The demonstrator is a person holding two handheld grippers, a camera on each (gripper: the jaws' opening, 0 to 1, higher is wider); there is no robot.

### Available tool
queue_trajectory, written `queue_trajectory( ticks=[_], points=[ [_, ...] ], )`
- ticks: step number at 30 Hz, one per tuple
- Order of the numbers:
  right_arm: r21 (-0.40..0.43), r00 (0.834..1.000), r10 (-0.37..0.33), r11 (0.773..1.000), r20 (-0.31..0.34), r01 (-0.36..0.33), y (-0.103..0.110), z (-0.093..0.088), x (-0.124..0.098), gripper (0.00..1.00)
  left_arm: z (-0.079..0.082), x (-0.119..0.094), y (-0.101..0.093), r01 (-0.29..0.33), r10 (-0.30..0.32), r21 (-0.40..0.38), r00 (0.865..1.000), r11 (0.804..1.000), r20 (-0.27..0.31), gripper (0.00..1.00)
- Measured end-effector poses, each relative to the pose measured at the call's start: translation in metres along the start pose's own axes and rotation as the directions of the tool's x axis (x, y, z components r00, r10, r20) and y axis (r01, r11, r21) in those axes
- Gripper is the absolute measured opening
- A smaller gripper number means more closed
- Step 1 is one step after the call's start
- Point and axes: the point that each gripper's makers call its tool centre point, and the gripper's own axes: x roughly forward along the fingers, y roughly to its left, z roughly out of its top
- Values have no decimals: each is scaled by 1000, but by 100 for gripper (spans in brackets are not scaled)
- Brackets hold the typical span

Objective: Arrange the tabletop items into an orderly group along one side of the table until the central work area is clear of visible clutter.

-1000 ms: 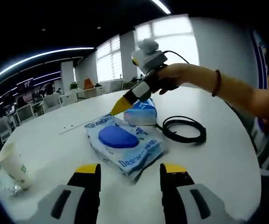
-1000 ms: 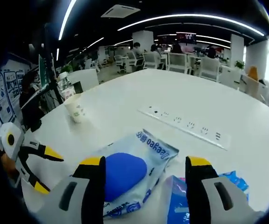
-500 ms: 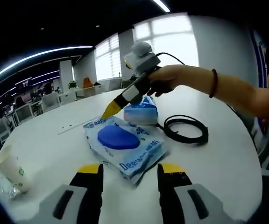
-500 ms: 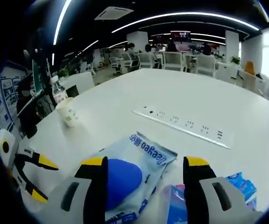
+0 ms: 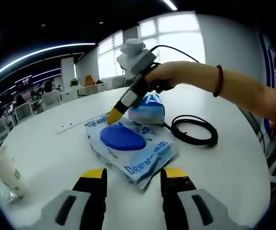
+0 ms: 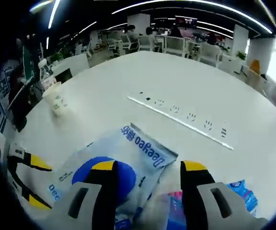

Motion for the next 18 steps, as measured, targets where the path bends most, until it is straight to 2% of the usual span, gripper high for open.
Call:
queue_trajectory(
  ticks=[11,18],
  points=[
    [28,1000,-7,1000,-21,8,-5,-2,9,46,-2,4,2,11,-11,-9,1000,1000,-1,41],
    [46,999,-25,999,-33,26,-11,-5,11,40,0,6,1,22,-22,-17,1000,1000,2,27]
  ],
)
